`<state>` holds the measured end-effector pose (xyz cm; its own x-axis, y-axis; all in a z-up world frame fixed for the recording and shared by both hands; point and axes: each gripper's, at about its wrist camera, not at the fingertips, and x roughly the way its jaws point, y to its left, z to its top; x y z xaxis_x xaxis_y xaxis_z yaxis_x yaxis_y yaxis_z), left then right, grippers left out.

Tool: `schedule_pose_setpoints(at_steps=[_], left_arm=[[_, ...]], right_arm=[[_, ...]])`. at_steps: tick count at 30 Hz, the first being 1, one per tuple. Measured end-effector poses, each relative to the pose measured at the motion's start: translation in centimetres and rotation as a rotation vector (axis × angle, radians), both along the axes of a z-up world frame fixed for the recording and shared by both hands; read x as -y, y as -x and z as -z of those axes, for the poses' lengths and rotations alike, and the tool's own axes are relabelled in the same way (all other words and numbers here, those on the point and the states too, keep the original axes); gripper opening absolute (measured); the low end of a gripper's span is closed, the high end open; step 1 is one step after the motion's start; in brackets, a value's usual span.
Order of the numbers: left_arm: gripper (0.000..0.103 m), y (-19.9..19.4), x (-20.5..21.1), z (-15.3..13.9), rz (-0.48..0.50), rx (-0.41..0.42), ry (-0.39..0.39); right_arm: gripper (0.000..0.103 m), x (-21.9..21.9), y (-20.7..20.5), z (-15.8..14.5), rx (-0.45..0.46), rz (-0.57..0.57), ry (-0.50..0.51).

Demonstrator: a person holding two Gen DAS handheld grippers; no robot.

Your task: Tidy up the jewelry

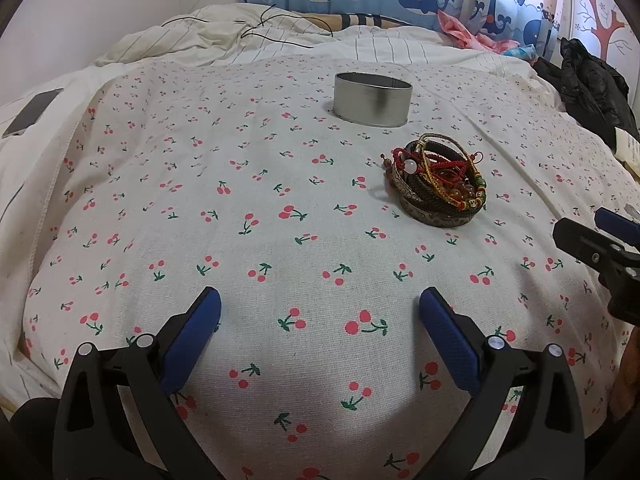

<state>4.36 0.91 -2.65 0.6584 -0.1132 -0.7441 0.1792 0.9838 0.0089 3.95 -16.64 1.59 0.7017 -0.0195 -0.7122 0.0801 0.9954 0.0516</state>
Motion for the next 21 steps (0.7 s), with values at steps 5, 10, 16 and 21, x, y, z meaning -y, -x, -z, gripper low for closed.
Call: schedule_pose_setpoints(at_steps=[5, 10, 16, 21], left_arm=[[0.096, -0.1, 0.0, 0.0, 0.000, 0.003, -0.003], [0.096, 0.0, 0.1, 0.0, 0.000, 0.007, -0.007], [0.096, 0.0, 0.2, 0.0, 0.000, 0.010, -0.012], [0.096, -0.1, 0.1, 0.0, 0.000, 0.011, -0.012]], right_arm=[[0.096, -0.2, -0.1, 0.3, -0.014, -0.002, 0.001], [0.096, -0.3, -0.2, 0.5, -0.029, -0.004, 0.005], [0.096, -0.4, -0.4, 1.0, -0.053, -0.007, 0.015], [0.096, -0.5, -0.5, 1.3, -0.068, -0.009, 0.023]])
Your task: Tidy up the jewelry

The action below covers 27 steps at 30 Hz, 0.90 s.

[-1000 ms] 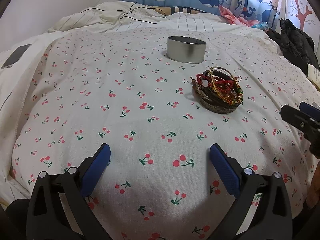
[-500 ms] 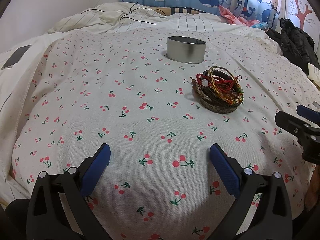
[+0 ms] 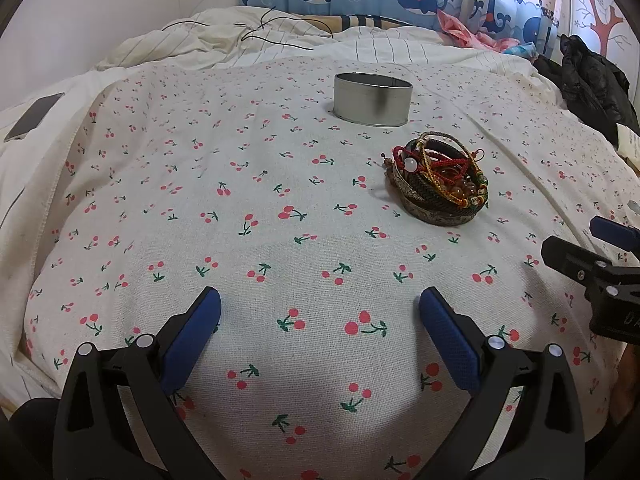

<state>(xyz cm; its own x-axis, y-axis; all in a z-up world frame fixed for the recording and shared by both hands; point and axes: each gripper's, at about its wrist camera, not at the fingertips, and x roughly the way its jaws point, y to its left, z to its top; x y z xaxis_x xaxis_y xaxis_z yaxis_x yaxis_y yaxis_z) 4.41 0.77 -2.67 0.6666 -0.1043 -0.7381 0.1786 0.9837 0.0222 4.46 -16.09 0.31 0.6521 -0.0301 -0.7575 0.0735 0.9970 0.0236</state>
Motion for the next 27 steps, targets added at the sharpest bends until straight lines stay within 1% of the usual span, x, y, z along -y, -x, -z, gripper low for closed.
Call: schedule_pose_setpoints(at_steps=[8, 15, 19, 23, 27], left_arm=[[0.096, 0.0, 0.0, 0.0, 0.000, 0.000, 0.000], [0.096, 0.1, 0.1, 0.1, 0.001, 0.000, -0.001], [0.096, 0.1, 0.1, 0.1, 0.001, 0.000, -0.003], [0.096, -0.1, 0.1, 0.1, -0.004, -0.001, -0.007], [0.096, -0.3, 0.2, 0.0, -0.003, -0.006, -0.009]], right_arm=[[0.096, -0.2, -0.2, 0.5, -0.024, -0.006, 0.013], [0.096, -0.2, -0.1, 0.5, -0.027, -0.008, 0.018], [0.096, -0.6, -0.5, 1.3, -0.064, -0.010, 0.044], [0.096, -0.9, -0.4, 1.5, -0.057, -0.012, 0.069], [0.096, -0.9, 0.1, 2.0, -0.012, -0.029, 0.082]])
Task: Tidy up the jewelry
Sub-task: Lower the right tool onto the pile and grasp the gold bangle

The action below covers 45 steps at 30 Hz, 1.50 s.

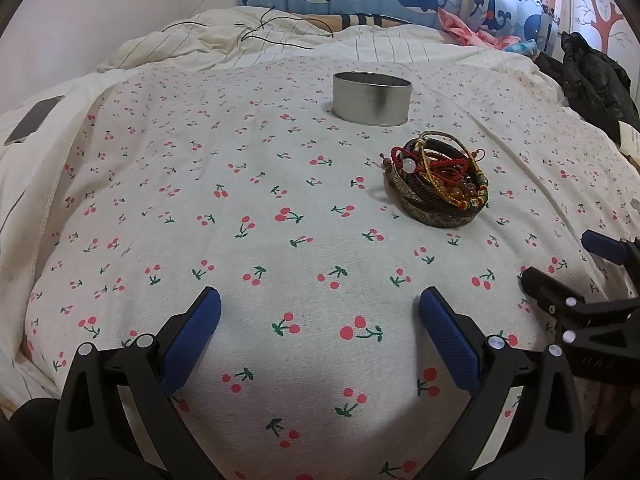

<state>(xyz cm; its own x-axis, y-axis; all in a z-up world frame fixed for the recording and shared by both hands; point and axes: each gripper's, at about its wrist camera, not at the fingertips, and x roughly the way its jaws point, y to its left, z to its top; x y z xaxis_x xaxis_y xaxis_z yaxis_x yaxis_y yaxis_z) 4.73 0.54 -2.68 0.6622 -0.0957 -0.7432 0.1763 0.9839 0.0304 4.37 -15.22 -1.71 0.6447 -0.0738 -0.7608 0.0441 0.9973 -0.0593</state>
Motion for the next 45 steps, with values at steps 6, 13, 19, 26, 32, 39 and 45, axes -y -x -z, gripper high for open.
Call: schedule_pose_setpoints(at_steps=[6, 13, 19, 26, 32, 39, 45], left_arm=[[0.096, -0.5, 0.6, -0.7, 0.025, -0.003, 0.014], [0.096, -2.5, 2.4, -1.0, 0.082, -0.011, 0.020], [0.096, -3.9, 2.2, -0.8, 0.060, -0.035, 0.071], [0.096, -3.9, 2.2, -0.4, 0.051, -0.047, 0.078], [0.096, -4.1, 1.9, -0.2, 0.046, -0.062, 0.101], [0.096, -4.3, 2.0, -0.1, 0.045, -0.072, 0.116], [0.096, -4.4, 1.9, -0.2, 0.043, -0.075, 0.123]], right_arm=[[0.096, 1.3, -0.5, -2.3, 0.012, -0.024, -0.040], [0.096, 2.9, -3.8, -3.1, -0.022, -0.074, -0.115], [0.089, 2.6, -6.6, -4.7, -0.005, -0.168, -0.132], [0.066, 1.9, -11.1, -4.3, -0.050, -0.303, -0.158], [0.061, 2.7, -14.5, -2.9, -0.142, -0.384, -0.305], [0.024, 2.9, -16.3, -1.5, -0.234, -0.457, -0.457], [0.010, 3.0, -15.8, -2.3, -0.199, -0.466, -0.485]])
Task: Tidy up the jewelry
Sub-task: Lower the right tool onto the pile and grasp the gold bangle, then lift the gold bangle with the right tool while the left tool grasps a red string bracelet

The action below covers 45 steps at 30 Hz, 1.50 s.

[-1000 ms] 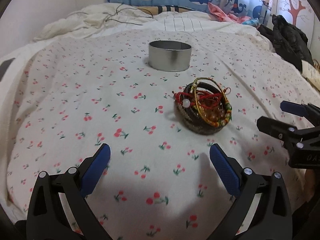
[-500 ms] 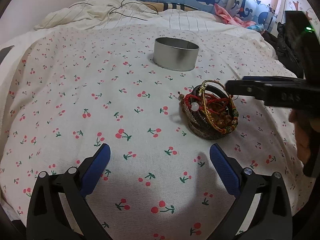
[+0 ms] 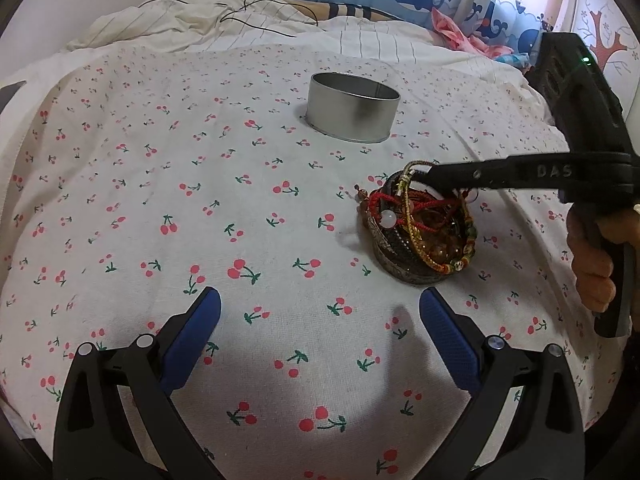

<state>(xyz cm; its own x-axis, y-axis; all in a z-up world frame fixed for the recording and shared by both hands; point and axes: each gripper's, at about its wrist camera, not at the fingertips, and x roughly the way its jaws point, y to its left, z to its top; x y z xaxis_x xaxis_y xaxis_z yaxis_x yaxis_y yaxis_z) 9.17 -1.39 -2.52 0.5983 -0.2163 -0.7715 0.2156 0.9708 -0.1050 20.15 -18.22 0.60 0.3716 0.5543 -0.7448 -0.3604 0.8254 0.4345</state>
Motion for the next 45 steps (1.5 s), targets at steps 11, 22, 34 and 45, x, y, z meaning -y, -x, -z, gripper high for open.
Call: schedule_pose_setpoints(at_steps=[11, 22, 34, 45], left_arm=[[0.096, 0.0, 0.3, 0.3, -0.002, 0.002, -0.027], [0.096, 0.0, 0.4, 0.5, -0.001, 0.004, -0.037], [0.096, 0.4, 1.1, -0.6, 0.039, 0.047, -0.025], [0.096, -1.2, 1.6, -2.2, 0.099, 0.057, 0.038]], right_arm=[[0.005, 1.6, -0.1, -0.4, -0.029, 0.021, -0.091], [0.004, 0.7, -0.9, 0.2, -0.012, 0.019, -0.063], [0.004, 6.8, -0.7, -2.9, 0.038, 0.191, -0.198], [0.004, 11.0, -1.8, -1.1, -0.014, 0.412, -0.099]])
